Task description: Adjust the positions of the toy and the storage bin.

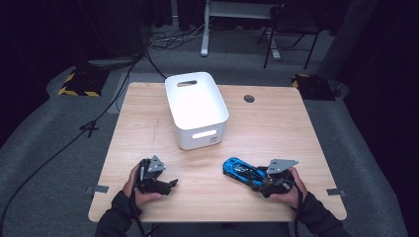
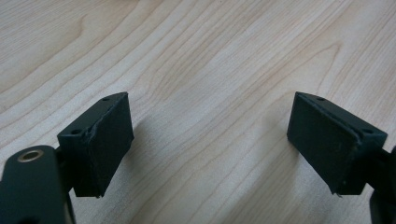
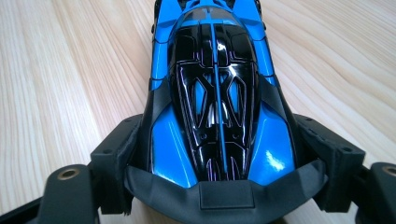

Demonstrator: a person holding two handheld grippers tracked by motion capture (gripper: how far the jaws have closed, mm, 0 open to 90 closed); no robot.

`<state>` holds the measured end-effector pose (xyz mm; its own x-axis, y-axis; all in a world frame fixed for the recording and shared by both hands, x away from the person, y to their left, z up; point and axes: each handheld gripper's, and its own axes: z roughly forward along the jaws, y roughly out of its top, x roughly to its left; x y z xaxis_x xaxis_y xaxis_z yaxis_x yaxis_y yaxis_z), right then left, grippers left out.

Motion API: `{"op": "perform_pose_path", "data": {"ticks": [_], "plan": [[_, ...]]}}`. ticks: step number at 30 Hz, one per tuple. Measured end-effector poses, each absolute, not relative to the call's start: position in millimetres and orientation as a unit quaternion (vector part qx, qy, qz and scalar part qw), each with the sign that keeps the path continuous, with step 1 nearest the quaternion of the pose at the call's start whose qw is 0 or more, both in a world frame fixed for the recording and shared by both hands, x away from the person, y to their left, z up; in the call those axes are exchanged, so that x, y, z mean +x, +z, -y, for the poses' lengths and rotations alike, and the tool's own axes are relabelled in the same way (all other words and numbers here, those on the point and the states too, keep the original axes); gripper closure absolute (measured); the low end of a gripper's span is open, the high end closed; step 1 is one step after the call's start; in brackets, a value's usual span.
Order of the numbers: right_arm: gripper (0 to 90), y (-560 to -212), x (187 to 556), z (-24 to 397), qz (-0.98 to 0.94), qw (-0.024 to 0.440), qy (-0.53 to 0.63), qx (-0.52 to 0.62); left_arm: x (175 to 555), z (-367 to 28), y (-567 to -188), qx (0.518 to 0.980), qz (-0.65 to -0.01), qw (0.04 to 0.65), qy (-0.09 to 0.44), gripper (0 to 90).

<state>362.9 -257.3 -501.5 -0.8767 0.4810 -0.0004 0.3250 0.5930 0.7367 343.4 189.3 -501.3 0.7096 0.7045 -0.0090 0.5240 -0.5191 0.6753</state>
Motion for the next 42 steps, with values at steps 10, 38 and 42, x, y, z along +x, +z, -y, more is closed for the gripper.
{"op": "perform_pose_path", "data": {"ticks": [10,38,42], "plan": [[24.3,-501.9,349.2,304.6,-0.879,0.111,0.39,0.25,346.0,-182.9,-478.6,0.84,-0.349,0.382,0.165,17.7],[24.2,-503.3,346.8,312.6,-0.875,0.115,0.396,0.255,406.3,-141.9,-390.6,0.82,-0.281,0.444,0.225,40.4],[24.1,-503.3,346.9,312.8,-0.875,0.114,0.396,0.255,421.8,-137.3,-389.5,0.833,-0.283,0.429,0.206,47.7]]}}
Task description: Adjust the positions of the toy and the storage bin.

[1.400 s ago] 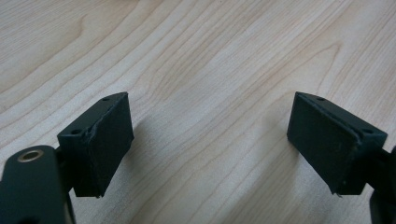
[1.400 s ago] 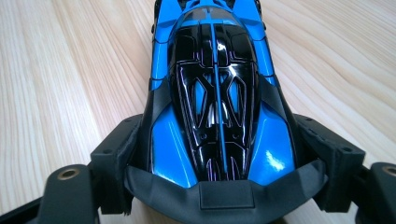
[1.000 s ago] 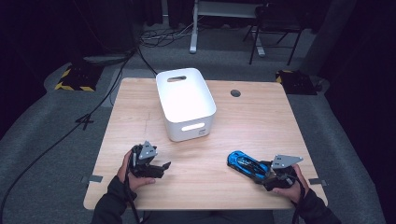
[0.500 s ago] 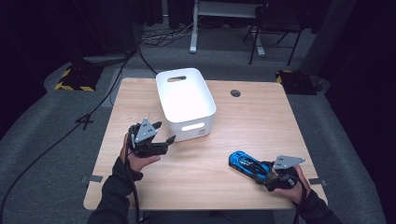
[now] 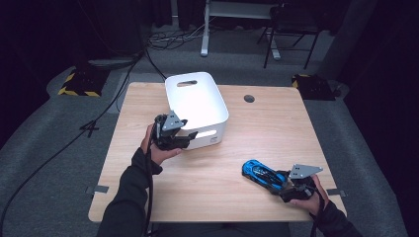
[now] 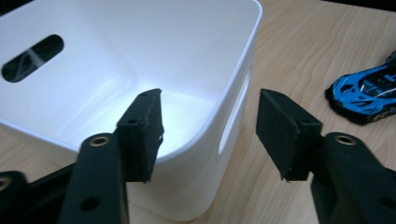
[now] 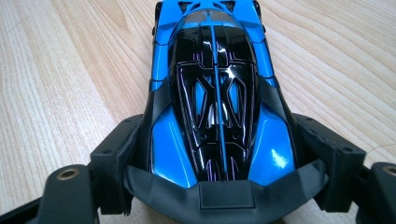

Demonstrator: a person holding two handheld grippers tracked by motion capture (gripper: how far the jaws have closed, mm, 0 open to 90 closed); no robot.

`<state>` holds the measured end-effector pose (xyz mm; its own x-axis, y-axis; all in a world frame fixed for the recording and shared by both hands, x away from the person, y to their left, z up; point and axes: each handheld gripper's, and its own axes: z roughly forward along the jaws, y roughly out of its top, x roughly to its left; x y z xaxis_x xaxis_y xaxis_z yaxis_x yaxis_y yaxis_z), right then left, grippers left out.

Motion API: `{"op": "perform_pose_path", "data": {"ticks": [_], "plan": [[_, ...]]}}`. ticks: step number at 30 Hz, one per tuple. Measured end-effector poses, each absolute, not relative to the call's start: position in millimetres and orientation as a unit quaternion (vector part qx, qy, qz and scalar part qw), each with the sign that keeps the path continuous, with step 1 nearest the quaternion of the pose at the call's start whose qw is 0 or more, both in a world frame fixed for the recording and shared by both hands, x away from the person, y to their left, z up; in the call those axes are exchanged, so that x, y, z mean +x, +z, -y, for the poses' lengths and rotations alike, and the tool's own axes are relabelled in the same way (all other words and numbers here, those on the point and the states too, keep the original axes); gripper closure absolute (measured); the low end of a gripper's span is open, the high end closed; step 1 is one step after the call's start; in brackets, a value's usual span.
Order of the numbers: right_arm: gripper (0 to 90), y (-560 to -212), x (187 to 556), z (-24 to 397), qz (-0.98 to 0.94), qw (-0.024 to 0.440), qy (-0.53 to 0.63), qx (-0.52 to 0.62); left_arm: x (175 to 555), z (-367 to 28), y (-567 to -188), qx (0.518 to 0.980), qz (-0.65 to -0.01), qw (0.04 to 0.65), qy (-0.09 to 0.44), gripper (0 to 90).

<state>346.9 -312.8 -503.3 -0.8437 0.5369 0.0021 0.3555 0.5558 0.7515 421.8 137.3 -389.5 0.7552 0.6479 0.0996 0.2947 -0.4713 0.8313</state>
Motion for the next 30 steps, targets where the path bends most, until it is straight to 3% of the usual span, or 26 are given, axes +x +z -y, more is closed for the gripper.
{"op": "perform_pose_path", "data": {"ticks": [4,8,10,16,22,27,30], "plan": [[24.1,-503.2,346.9,312.8,-0.874,0.113,0.397,0.256,432.5,-129.8,-390.3,0.847,-0.288,0.405,0.189,56.9],[24.1,-503.2,346.9,312.8,-0.874,0.113,0.397,0.256,438.5,-115.8,-390.4,0.877,-0.251,0.365,0.185,66.4],[24.1,-503.2,346.9,312.8,-0.874,0.113,0.397,0.256,441.5,-108.8,-388.1,0.878,-0.248,0.373,0.17,73.8],[24.1,-503.2,346.9,312.8,-0.874,0.113,0.396,0.256,448.8,-78.4,-385.0,0.886,-0.232,0.373,0.145,82.5],[24.1,-503.2,346.8,312.7,-0.874,0.113,0.396,0.256,454.3,-38.5,-383.4,0.888,-0.229,0.368,0.153,86.1],[24.1,-503.2,346.9,312.8,-0.874,0.113,0.397,0.256,459.1,-2.2,-380.6,0.89,-0.237,0.351,0.169,77.8],[24.1,-503.2,346.9,312.8,-0.874,0.113,0.397,0.256,461.0,16.3,-379.1,0.889,-0.242,0.353,0.165,78.1]]}}
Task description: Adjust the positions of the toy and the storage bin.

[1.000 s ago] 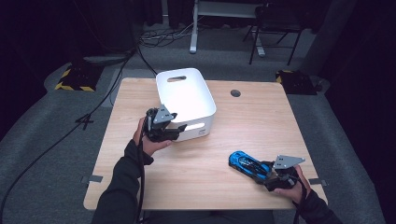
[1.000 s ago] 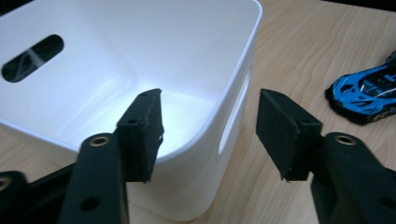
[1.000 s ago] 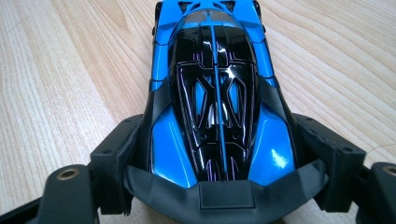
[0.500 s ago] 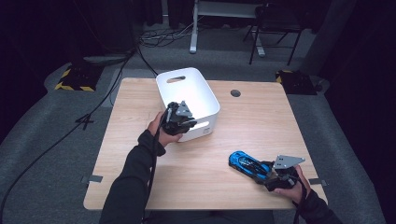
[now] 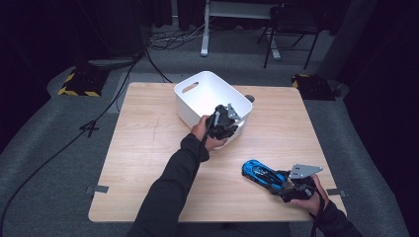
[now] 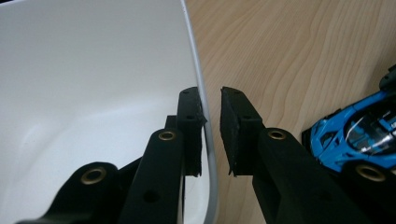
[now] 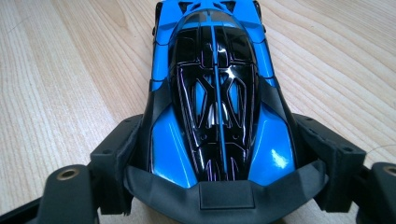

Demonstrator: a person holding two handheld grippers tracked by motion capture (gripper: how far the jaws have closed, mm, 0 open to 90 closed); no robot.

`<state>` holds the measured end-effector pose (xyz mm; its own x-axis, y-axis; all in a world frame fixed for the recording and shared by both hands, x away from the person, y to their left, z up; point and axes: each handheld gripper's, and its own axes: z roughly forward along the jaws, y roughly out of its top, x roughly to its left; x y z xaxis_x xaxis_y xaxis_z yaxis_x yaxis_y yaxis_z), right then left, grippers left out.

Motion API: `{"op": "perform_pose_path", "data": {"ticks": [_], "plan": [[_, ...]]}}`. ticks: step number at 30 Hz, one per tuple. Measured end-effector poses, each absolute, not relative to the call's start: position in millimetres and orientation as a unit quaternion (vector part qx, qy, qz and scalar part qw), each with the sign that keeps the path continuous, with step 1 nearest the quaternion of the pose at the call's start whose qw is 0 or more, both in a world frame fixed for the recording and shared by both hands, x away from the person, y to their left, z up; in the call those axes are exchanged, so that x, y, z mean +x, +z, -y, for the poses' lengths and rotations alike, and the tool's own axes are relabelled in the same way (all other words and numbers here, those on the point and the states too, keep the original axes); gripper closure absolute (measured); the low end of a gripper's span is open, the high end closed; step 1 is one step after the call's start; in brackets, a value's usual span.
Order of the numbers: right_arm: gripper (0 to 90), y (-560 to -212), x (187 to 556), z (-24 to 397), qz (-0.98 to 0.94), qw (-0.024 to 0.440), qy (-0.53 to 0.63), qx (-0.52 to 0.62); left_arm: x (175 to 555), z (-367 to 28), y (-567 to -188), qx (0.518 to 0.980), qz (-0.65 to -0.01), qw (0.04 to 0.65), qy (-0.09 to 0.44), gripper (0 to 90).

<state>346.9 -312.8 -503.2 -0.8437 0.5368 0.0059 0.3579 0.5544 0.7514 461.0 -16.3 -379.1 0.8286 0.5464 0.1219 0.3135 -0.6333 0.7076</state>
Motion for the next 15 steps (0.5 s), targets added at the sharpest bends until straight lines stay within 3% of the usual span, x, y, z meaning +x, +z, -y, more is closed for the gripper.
{"op": "perform_pose_path", "data": {"ticks": [6,15], "plan": [[24.1,-503.2,346.9,312.8,-0.874,0.112,0.397,0.256,462.1,50.9,-379.8,0.881,-0.258,0.354,0.177,75.0],[24.0,-503.2,347.0,312.4,-0.873,0.112,0.398,0.258,464.2,95.2,-380.7,0.878,-0.264,0.367,0.156,75.2]]}}
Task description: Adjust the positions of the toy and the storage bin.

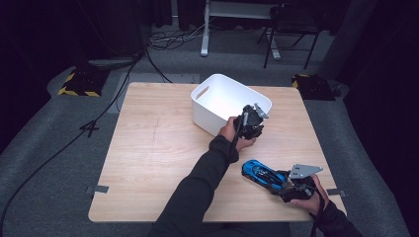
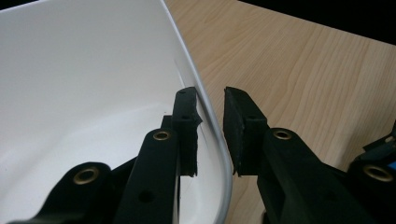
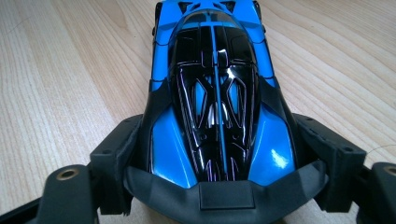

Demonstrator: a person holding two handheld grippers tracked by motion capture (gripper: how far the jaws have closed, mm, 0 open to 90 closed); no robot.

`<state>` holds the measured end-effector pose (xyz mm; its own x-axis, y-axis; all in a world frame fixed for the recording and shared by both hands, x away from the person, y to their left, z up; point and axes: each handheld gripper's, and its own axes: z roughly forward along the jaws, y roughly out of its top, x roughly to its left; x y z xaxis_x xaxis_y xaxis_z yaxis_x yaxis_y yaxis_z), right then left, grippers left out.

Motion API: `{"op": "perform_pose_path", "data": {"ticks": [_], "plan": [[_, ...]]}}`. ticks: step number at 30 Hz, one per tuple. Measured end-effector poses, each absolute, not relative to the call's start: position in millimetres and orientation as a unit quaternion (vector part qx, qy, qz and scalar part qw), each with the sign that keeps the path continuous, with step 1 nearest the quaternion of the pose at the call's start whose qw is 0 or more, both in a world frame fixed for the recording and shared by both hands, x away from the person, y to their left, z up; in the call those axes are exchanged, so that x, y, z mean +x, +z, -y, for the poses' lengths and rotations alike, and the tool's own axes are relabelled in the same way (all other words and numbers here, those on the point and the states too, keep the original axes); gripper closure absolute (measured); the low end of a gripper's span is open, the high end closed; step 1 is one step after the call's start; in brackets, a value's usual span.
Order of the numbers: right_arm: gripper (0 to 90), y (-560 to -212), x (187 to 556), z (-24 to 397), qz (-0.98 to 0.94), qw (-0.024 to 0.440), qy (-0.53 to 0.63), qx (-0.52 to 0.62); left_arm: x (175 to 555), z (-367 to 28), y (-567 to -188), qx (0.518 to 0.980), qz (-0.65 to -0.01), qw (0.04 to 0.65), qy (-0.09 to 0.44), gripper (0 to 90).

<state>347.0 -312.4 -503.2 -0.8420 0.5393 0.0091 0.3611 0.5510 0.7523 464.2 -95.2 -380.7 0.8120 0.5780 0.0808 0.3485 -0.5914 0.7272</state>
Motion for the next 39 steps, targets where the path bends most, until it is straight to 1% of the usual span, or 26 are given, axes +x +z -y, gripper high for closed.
{"op": "perform_pose_path", "data": {"ticks": [1,4,9,11,14,16,18,20,21,22,24,25,27,29,33,37,39], "plan": [[24.0,-503.3,347.1,312.4,-0.873,0.112,0.398,0.257,465.1,100.4,-381.2,0.879,-0.261,0.368,0.151,75.0],[24.0,-503.3,347.2,312.5,-0.873,0.112,0.398,0.257,465.9,116.2,-381.3,0.88,-0.258,0.366,0.158,71.6],[24.0,-503.3,347.0,312.5,-0.873,0.112,0.398,0.258,464.9,131.5,-380.4,0.876,-0.256,0.375,0.16,62.8],[24.0,-503.3,347.0,312.5,-0.873,0.112,0.398,0.258,463.5,128.4,-376.7,0.871,-0.257,0.386,0.163,56.8],[24.0,-503.3,346.9,312.5,-0.874,0.113,0.397,0.257,466.2,110.8,-369.4,0.852,-0.284,0.403,0.178,48.1],[24.0,-503.3,347.0,312.5,-0.874,0.112,0.397,0.257,471.0,95.9,-365.1,0.85,-0.293,0.403,0.169,34.4],[24.0,-503.2,347.0,312.6,-0.874,0.112,0.397,0.256,474.2,79.6,-363.2,0.846,-0.296,0.41,0.168,27.8],[24.0,-503.3,347.1,312.5,-0.874,0.112,0.398,0.257,479.3,59.1,-361.0,0.827,-0.314,0.44,0.155,33.3],[24.0,-503.3,347.1,312.5,-0.873,0.112,0.398,0.257,481.9,50.6,-360.3,0.824,-0.317,0.451,0.134,30.9],[24.0,-503.3,347.2,312.5,-0.873,0.112,0.398,0.257,482.8,44.1,-359.8,0.821,-0.313,0.461,0.126,30.7],[24.0,-503.3,347.1,312.1,-0.873,0.11,0.398,0.258,480.6,36.1,-356.5,0.82,-0.306,0.463,0.139,35.1],[24.0,-503.3,347.2,312.1,-0.874,0.111,0.398,0.258,479.0,32.4,-353.9,0.82,-0.301,0.465,0.141,34.4],[24.0,-503.2,346.9,312.0,-0.873,0.11,0.398,0.259,476.9,20.9,-347.9,0.817,-0.299,0.46,0.177,34.0],[24.0,-503.3,347.0,312.1,-0.874,0.111,0.398,0.258,480.9,7.0,-346.3,0.81,-0.321,0.446,0.205,32.3],[24.0,-503.3,346.9,312.0,-0.873,0.111,0.398,0.259,495.7,-24.8,-351.8,0.791,-0.378,0.417,0.239,27.4],[24.0,-503.2,347.1,312.2,-0.873,0.111,0.398,0.258,511.4,-51.6,-364.3,0.771,-0.427,0.395,0.259,24.9],[24.0,-503.3,347.3,312.2,-0.873,0.111,0.398,0.258,519.4,-61.9,-369.6,0.765,-0.441,0.386,0.267,24.4]]}}
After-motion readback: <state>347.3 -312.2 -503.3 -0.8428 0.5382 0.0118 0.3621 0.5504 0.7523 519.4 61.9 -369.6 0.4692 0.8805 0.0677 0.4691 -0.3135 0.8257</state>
